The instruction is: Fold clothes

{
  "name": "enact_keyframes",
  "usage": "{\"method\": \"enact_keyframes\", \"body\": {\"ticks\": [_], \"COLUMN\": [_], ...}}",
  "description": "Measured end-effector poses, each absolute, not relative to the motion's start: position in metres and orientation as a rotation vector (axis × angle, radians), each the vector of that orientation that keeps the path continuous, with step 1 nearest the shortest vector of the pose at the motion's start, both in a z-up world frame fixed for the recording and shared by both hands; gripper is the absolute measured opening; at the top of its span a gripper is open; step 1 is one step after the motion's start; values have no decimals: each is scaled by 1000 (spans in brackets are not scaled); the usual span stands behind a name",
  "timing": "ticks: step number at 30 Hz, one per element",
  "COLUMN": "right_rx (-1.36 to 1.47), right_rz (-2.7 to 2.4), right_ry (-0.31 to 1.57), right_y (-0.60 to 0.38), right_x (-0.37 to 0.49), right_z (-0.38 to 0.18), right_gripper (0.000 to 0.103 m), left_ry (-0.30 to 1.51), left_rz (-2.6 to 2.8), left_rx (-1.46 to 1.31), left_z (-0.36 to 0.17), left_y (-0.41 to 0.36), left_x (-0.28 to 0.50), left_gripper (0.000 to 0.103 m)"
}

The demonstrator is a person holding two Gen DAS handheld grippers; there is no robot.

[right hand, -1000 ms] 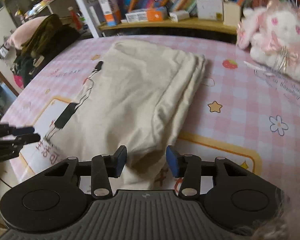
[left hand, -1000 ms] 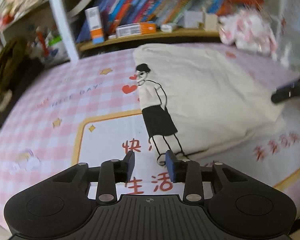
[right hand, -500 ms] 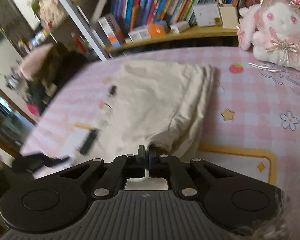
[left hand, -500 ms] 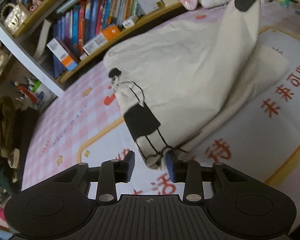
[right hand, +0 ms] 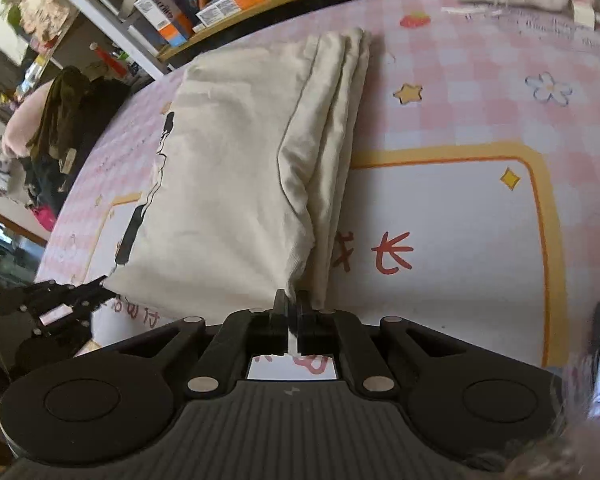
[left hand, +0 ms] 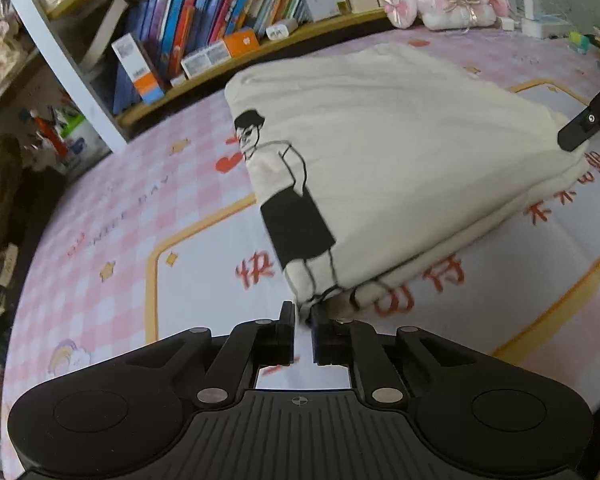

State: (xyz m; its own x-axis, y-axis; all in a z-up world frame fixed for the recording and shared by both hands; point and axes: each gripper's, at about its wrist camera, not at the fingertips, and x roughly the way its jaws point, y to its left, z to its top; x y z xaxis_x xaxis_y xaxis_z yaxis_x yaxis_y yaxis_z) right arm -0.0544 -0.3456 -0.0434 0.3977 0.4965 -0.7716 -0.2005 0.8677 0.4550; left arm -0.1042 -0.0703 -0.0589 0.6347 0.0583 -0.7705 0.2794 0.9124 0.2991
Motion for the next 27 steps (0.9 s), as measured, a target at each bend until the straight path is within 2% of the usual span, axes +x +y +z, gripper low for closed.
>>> {"method": "enact_keyframes", "body": {"ticks": [2, 3, 4, 6, 9, 12, 17, 22, 25, 26, 27], "right_rx": [298, 291, 284, 269, 270, 253, 294, 329, 323, 314, 303], "right_rz": [457, 460, 456, 436, 391, 387, 438, 342, 367, 360, 352], "right_ry": [1048, 1033, 1016, 977, 977, 984, 847, 1018, 974, 944, 916], "right_y": [-345, -344, -344, -342, -337, -329, -337, -344, -346, -347, -347], "right_x": [-60, -63, -65, -67, -60, -61, -80, -68, -73, -75, -75], "right_z": [-34, -30, -27, -23, -31, -36, -11, -51, -39, -32, -26], "right_gripper": [9, 16, 27, 33, 31, 5, 3, 4, 13, 19, 33], "left_ry": [890, 882, 870, 839, 771, 745, 833, 903, 880, 870, 860], "left_rz": [-134, -131, -127, -116, -126, -164, -211, -198, -176, -164, -152], "left_rx": [413, 390, 363, 291, 155, 107, 153, 174, 178, 167, 152], "left_z": [-52, -47, -41, -29, -14, -12, -39, -53, -43, -41, -39], "left_y": [-64, -60, -55, -46, -42, -52, -74, -77, -72, -70, -68], "left_x": [-111, -113, -113, -110, -98, -83, -65, -66, -66, -65, -63], "left_gripper": [14, 19, 23, 28, 28, 28, 28, 28, 28, 29, 33]}}
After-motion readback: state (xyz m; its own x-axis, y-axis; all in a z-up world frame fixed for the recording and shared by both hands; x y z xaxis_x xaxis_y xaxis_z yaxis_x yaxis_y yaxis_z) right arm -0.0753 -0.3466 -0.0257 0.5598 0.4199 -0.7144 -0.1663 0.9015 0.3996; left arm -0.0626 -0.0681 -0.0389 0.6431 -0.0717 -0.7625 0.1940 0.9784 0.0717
